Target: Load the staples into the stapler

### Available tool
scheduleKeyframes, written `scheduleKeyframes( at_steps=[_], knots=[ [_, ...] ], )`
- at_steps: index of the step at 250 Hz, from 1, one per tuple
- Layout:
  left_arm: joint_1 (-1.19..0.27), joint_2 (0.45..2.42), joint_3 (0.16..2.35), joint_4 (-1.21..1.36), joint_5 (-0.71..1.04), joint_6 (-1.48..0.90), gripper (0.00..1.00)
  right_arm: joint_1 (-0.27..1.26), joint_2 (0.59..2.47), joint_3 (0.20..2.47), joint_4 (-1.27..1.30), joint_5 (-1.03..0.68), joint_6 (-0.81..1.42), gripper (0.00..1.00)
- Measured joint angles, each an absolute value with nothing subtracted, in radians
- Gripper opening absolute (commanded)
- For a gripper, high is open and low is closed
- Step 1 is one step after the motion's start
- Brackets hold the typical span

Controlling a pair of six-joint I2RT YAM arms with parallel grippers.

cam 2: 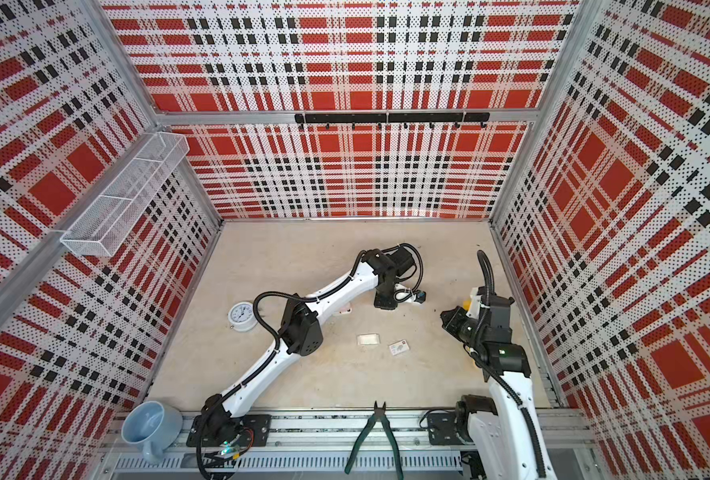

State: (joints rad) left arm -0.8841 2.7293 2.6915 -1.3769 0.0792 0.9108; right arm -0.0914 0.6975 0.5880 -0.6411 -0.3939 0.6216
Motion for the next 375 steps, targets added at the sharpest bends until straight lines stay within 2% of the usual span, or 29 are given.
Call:
scheduleKeyframes(
  at_steps=[175, 230, 324, 375],
  knots=[
    [-0.881, 2.742, 2.68, -1.369, 0.091, 0.857, 0.14, -0.091, 0.645, 0.546, -0.648, -0.399, 0.645, 0.16],
    [-0.875, 2.671, 2.578, -1.32, 0.116, 0.837, 0.15, -0.091, 0.646, 0.546, -0.648, -0.398, 0.645, 0.16],
    [-0.861, 2.619, 2.504, -1.456, 0.231, 0.791, 0.16, -0.092, 0.656, 0.546, -0.646, -0.398, 0.645, 0.16],
    [-0.841, 2.549, 2.368, -1.446, 0.262, 0.747, 0.16, -0.092, 0.657, 0.545, -0.64, -0.398, 0.647, 0.16]
  ],
)
